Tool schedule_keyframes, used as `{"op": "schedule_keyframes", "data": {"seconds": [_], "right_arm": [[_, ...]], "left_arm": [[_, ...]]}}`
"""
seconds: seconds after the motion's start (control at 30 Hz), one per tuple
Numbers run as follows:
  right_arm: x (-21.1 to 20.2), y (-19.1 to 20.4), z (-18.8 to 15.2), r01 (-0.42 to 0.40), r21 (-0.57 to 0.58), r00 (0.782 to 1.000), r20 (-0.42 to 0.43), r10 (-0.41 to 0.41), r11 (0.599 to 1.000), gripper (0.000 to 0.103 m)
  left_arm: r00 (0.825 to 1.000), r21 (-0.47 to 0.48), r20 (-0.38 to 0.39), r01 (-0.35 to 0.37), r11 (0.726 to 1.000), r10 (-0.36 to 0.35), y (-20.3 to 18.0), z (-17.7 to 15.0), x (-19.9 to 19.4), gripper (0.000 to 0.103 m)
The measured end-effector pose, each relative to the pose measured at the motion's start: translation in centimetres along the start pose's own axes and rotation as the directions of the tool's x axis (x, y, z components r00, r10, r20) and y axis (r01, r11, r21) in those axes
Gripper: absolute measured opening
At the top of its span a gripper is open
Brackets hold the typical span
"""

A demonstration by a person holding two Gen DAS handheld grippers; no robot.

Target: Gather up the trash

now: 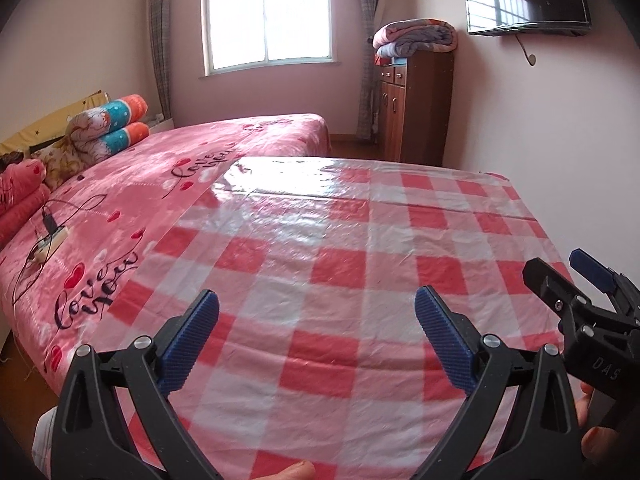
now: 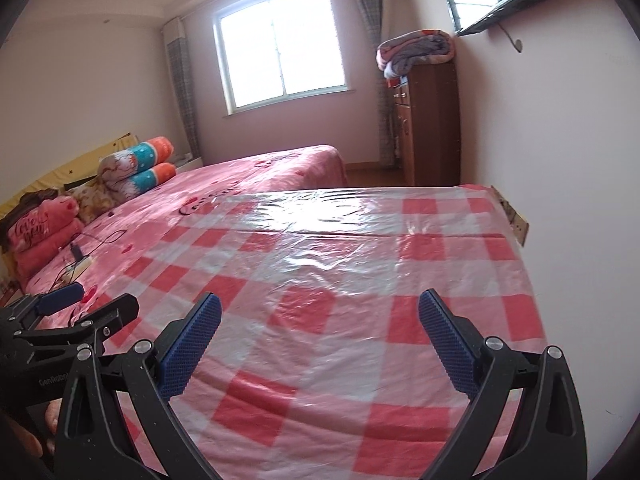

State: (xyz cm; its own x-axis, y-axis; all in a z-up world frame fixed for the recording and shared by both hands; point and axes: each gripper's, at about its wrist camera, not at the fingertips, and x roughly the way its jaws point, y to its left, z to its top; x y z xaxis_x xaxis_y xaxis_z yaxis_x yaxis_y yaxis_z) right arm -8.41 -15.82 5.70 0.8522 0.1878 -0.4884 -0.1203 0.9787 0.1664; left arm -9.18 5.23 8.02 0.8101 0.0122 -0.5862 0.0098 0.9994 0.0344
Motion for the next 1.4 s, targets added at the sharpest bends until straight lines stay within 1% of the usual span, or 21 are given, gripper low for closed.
{"op": "schedule_keyframes", "data": {"seconds": [0.37,0.53,0.8,1.4], "right_arm": [[-0.7,-2.7,0.5,0.086,0.04,0.996,0.035,-0.087,0.995,0.098],[-1.0,-3.5,0.6,0.111,0.055,0.993,0.045,-0.113,0.992,0.098],[-1.0,-4.0,0.5,0.139,0.05,0.989,0.044,-0.141,0.989,0.098],[-0.3,-3.5,0.2,0.151,0.024,0.988,0.018,-0.152,0.988,0.098]], "left_arm": [[1.0,0.056,0.022,0.012,0.998,-0.013,-3.7,1.2,1.0,0.099],[1.0,0.062,0.02,0.009,0.998,-0.01,-4.5,1.4,1.4,0.099],[1.0,0.059,0.022,-0.01,0.998,0.009,-5.0,1.5,1.7,0.099],[0.999,0.058,0.019,-0.026,0.998,0.025,-4.7,1.1,2.4,0.099]]}}
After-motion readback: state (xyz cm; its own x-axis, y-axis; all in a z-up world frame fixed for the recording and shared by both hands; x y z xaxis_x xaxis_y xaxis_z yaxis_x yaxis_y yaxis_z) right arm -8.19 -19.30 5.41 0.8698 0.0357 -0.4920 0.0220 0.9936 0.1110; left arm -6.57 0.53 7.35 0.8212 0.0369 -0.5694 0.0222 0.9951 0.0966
